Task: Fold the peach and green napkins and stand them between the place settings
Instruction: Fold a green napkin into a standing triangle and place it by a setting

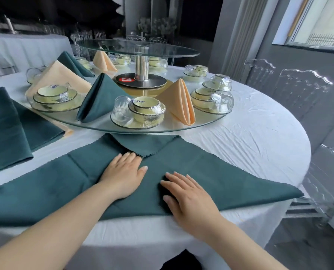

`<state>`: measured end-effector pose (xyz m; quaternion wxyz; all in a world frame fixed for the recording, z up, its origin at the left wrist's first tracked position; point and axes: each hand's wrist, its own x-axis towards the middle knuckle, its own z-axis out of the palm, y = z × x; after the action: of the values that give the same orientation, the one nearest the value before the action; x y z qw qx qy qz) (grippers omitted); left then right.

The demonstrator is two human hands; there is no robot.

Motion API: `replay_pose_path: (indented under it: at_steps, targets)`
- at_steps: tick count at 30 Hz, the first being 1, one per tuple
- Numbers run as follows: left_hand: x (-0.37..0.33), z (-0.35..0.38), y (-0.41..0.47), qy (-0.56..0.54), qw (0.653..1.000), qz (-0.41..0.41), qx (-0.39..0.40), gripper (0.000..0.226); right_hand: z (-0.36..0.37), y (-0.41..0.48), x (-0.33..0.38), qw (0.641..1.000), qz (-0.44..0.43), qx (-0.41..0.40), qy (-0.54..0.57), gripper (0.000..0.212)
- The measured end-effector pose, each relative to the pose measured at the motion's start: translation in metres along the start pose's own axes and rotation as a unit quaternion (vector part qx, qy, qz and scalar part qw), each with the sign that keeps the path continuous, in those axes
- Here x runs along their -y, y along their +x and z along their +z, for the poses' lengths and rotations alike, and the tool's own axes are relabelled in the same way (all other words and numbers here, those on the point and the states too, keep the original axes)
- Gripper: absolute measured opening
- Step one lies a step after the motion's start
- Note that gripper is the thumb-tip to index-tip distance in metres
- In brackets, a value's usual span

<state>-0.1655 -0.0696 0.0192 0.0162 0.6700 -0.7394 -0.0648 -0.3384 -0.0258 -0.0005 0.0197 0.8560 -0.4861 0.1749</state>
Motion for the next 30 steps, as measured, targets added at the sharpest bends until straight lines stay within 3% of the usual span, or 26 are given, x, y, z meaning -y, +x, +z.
replay_pose_path:
  at_steps: [5, 7, 10, 12, 14, 18, 20, 24, 27, 30]
  targets:
    - [0.0, 0.0, 0.0, -0.003, 1.0, 0.005, -0.001, 0.048, -0.022, -0.028, -0.074, 0.995, 0.089, 0.048, -0.004, 0.118]
    - [0.0, 0.0, 0.0, -0.004, 1.0, 0.008, -0.003, 0.049, -0.033, -0.043, -0.111, 0.991, 0.135, 0.01, 0.017, 0.104]
    - [0.002, 0.001, 0.0, -0.012, 0.999, 0.019, -0.025, 0.048, -0.051, -0.063, -0.158, 0.972, 0.213, -0.071, 0.069, 0.053]
    - [0.004, 0.002, -0.001, -0.027, 0.997, 0.032, -0.058, 0.046, -0.062, -0.079, -0.173, 0.953, 0.256, -0.13, 0.092, 0.048]
    - [0.003, -0.001, -0.006, -0.037, 0.995, 0.044, -0.082, 0.044, -0.072, -0.091, -0.164, 0.961, 0.188, -0.155, 0.132, 0.039]
    - [0.004, -0.005, -0.028, -0.055, 0.988, 0.089, -0.115, 0.055, -0.065, -0.107, -0.159, 0.986, 0.116, -0.042, 0.117, 0.051]
    - [0.005, -0.006, -0.046, -0.077, 0.986, 0.121, -0.09, 0.071, -0.062, -0.107, -0.162, 0.99, 0.095, -0.052, 0.089, 0.048]
    - [0.011, 0.002, -0.074, -0.099, 0.982, 0.16, -0.008, 0.124, -0.062, -0.103, -0.167, 0.996, 0.053, -0.064, 0.042, 0.041]
    - [0.017, 0.011, -0.074, -0.088, 0.978, 0.187, -0.015, 0.133, -0.07, -0.1, -0.163, 0.996, 0.061, -0.063, 0.003, 0.039]
    - [0.015, 0.013, -0.07, -0.079, 0.978, 0.189, -0.046, 0.135, -0.077, -0.101, -0.157, 0.988, 0.084, -0.124, -0.034, 0.038]
